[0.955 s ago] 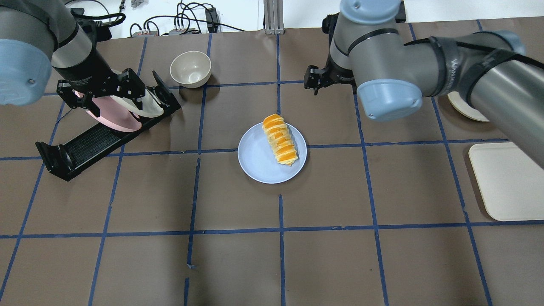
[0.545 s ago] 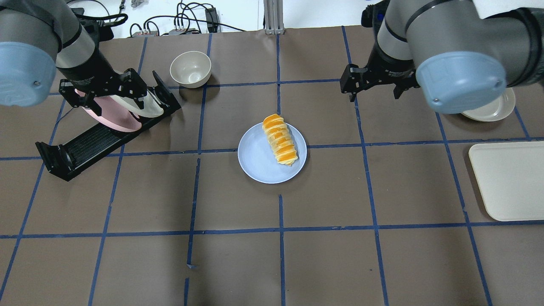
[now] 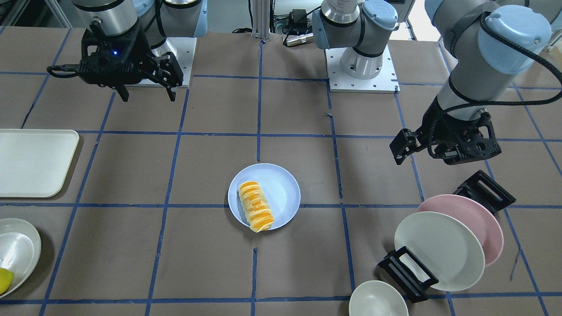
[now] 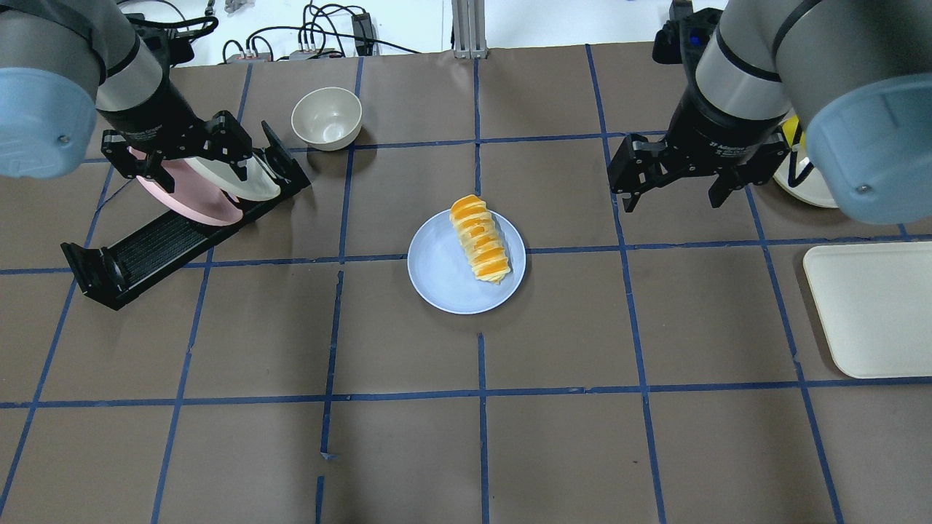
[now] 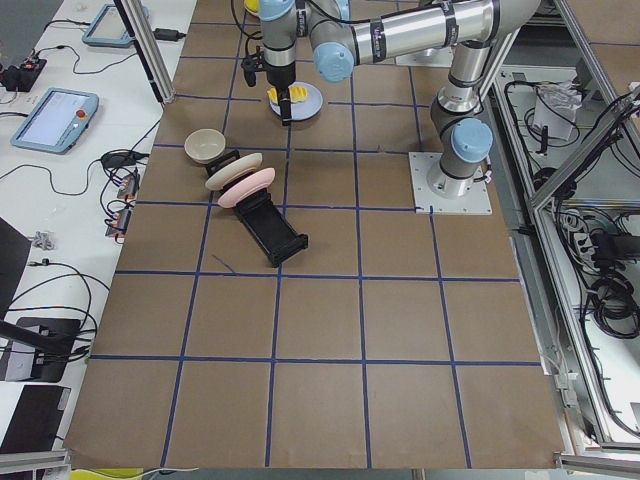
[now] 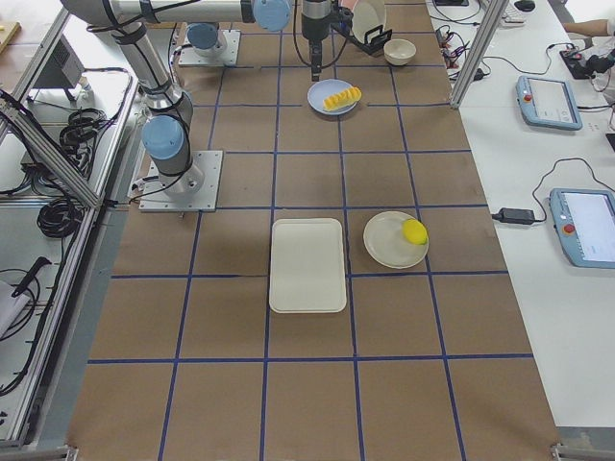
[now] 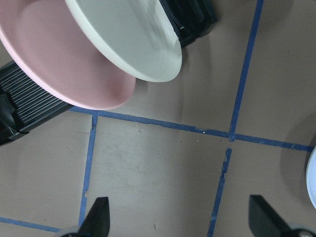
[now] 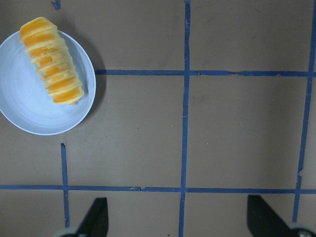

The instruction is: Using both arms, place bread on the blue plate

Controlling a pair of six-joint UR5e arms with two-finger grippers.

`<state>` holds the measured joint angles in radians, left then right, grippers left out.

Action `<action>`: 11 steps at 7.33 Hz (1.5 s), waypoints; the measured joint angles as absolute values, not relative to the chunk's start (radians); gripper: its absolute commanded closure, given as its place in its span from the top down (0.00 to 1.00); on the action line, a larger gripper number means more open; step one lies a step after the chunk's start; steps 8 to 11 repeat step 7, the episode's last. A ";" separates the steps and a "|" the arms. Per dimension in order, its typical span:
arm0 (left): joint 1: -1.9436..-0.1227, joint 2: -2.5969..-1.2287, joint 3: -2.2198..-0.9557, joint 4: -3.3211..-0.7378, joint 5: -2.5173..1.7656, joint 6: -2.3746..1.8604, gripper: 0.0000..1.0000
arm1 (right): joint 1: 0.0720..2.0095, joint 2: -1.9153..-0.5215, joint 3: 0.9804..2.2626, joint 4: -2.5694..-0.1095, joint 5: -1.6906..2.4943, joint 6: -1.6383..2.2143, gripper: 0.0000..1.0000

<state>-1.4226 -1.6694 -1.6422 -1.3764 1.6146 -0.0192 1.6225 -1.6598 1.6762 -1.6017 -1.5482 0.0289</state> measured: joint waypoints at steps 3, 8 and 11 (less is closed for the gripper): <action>-1.479 -1.636 -1.653 -1.372 1.620 -0.027 1.00 | 1.624 -1.663 1.682 -1.603 -1.543 0.029 1.00; -1.501 -1.646 -1.659 -1.370 1.619 -0.034 1.00 | 1.625 -1.666 1.683 -1.605 -1.544 0.030 1.00; -1.501 -1.646 -1.659 -1.370 1.619 -0.034 1.00 | 1.625 -1.666 1.683 -1.605 -1.544 0.030 1.00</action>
